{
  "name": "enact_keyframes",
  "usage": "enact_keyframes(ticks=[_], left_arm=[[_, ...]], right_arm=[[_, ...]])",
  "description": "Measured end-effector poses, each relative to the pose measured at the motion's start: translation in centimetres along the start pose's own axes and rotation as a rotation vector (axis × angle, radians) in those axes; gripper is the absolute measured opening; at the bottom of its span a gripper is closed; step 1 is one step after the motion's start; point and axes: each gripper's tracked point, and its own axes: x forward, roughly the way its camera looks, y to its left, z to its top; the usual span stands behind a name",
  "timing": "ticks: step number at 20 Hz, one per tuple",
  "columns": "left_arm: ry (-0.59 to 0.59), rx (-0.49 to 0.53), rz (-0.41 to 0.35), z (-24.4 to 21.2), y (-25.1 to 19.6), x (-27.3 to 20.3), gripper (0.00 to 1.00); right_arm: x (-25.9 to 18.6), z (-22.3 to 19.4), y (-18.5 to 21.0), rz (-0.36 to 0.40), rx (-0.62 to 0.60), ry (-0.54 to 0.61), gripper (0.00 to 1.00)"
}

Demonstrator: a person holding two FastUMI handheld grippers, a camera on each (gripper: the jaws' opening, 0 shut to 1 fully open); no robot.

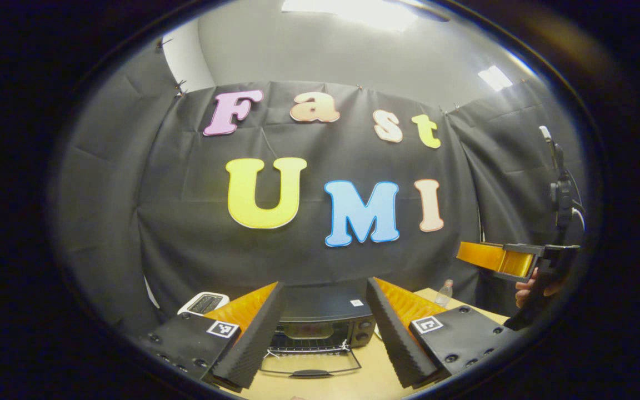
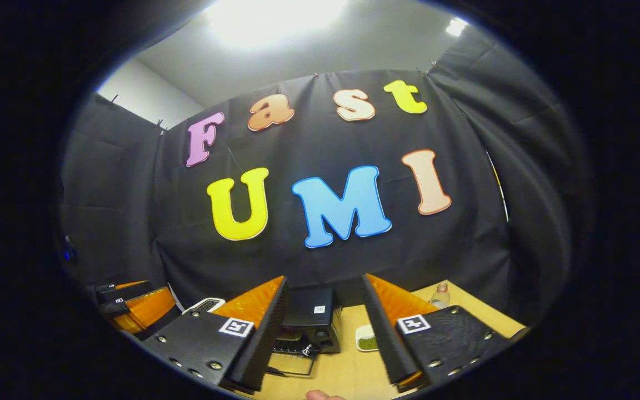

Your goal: Open the electric oven with the left hand, put the food in, and close the electric oven.

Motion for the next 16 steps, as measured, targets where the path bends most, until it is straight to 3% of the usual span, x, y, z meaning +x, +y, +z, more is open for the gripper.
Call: enact_keyframes(ticks=[1,2,8,16], left_arm=[[0.031,-0.018,-0.013,-1.2,-1.0,0.5,1.00],[0.080,-0.037,-0.031,-2.9,-1.8,0.9,1.00],[0.408,-0.102,-0.022,-14.0,-1.9,2.5,0.98],[0.807,-0.016,-0.033,-26.8,-0.8,2.5,0.98]], right_arm=[[-0.1,0.2,-0.4,0.007,-0.006,-0.002,0.88],[-0.2,0.4,-0.5,0.018,0.001,-0.005,0.89],[1.4,-0.7,-3.3,0.001,0.023,0.037,0.89],[1.3,-3.6,-7.7,-0.046,0.046,0.123,0.89]])
